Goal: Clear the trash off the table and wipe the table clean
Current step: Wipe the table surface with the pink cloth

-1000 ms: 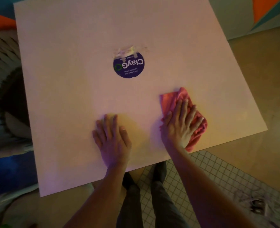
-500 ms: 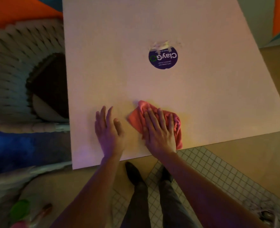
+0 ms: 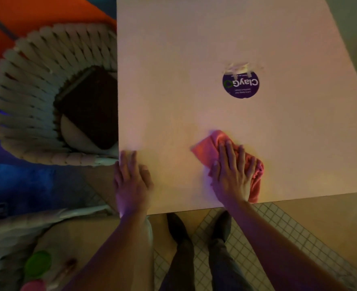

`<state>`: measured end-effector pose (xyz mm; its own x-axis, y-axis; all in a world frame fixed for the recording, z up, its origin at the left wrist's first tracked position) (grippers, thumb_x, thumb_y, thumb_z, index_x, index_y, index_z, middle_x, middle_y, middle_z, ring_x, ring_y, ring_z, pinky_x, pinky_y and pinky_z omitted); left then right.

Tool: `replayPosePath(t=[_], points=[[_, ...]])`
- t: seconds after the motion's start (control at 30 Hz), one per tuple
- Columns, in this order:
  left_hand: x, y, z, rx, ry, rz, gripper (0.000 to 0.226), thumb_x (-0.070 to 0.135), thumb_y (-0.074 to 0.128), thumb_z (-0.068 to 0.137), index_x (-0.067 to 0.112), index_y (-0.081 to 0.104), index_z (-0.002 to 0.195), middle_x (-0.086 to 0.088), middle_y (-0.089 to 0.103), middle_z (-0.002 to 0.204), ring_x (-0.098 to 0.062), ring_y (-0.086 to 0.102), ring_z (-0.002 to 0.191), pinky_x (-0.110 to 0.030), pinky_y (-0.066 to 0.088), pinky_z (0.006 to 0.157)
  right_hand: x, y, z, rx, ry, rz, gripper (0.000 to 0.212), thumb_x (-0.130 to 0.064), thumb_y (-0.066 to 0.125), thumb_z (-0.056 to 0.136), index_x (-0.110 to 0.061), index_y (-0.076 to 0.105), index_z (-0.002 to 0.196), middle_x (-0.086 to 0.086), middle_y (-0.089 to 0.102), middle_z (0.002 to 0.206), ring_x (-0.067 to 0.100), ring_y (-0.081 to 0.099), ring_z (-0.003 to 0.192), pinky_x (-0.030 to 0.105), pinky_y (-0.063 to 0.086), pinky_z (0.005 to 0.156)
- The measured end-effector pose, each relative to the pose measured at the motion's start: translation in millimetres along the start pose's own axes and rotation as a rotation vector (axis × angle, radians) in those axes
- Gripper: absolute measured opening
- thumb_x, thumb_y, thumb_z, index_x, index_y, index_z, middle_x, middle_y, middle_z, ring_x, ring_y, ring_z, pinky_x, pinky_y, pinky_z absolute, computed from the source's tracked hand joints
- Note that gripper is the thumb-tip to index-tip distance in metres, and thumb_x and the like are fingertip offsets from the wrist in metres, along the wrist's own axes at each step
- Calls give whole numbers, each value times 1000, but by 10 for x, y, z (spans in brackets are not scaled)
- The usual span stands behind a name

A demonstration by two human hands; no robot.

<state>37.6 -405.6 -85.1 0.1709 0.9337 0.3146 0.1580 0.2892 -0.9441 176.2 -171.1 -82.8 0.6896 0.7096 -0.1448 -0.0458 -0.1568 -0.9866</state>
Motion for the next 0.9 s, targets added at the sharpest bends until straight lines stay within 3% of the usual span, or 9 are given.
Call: replayPosePath(t=[0.17, 0.33, 0.47, 0.57, 0.67, 0.77, 0.9], points=[[-47, 19, 38, -47, -25, 5, 53, 42, 30, 103, 32, 23, 154, 2, 12, 166, -35, 23, 148, -52, 34, 111, -575, 112, 466, 36, 112, 77, 60, -42, 27, 102, -23, 17, 158, -3, 21, 164, 31, 11, 153, 61, 3, 119], [-80, -5, 49, -43, -9, -8, 56, 45, 27, 100, 31, 25, 154, 0, 15, 166, -36, 26, 145, -52, 35, 109, -919, 145, 103, 12, -140, 41, 59, -40, 31, 102, -22, 24, 157, -4, 24, 163, 30, 11, 153, 61, 5, 119], [-87, -20, 59, -43, 34, -29, 53, 42, 33, 102, 32, 25, 153, 0, 16, 165, -36, 26, 146, -52, 33, 111, -893, 80, -242, -39, -271, 70, 57, -38, 38, 99, -21, 36, 153, -3, 31, 161, 28, 16, 152, 61, 12, 119], [-71, -55, 71, -19, 57, -22, 51, 38, 39, 99, 29, 34, 149, -3, 24, 163, -38, 29, 144, -55, 28, 116, -749, -76, -279, -42, -346, 134, 53, -40, 42, 99, -25, 42, 150, -1, 29, 162, 30, 17, 152, 58, 14, 120], [112, -160, 72, -19, 152, -13, 52, 27, 47, 92, 27, 45, 145, -4, 32, 160, -38, 25, 147, -56, 23, 117, -472, -279, -252, 2, -237, 222, 54, -39, 46, 93, -21, 46, 144, 9, 38, 156, 36, 28, 147, 57, 22, 118], [494, -218, 80, -136, 346, -35, 54, 21, 47, 93, 28, 44, 147, -1, 34, 160, -32, 20, 150, -51, 27, 118, -229, -423, -199, -36, -48, 304, 49, -30, 52, 91, -18, 52, 139, 10, 50, 143, 37, 45, 132, 53, 44, 103], [980, -153, 86, -281, 520, -34, 55, 19, 46, 96, 31, 40, 149, 5, 27, 162, -28, 20, 150, -48, 32, 117, -84, -528, -42, -215, 57, 393, 49, -32, 52, 97, -22, 46, 144, 6, 52, 137, 32, 47, 125, 45, 47, 92]])
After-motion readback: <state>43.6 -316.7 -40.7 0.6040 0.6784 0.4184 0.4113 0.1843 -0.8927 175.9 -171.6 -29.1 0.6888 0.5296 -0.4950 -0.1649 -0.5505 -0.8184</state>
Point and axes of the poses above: each hand's wrist, its own z-axis towards the middle knuckle, its own y-axis out of the palm, x = y × z, the point moved 3 cm from there along z, towards the middle knuckle
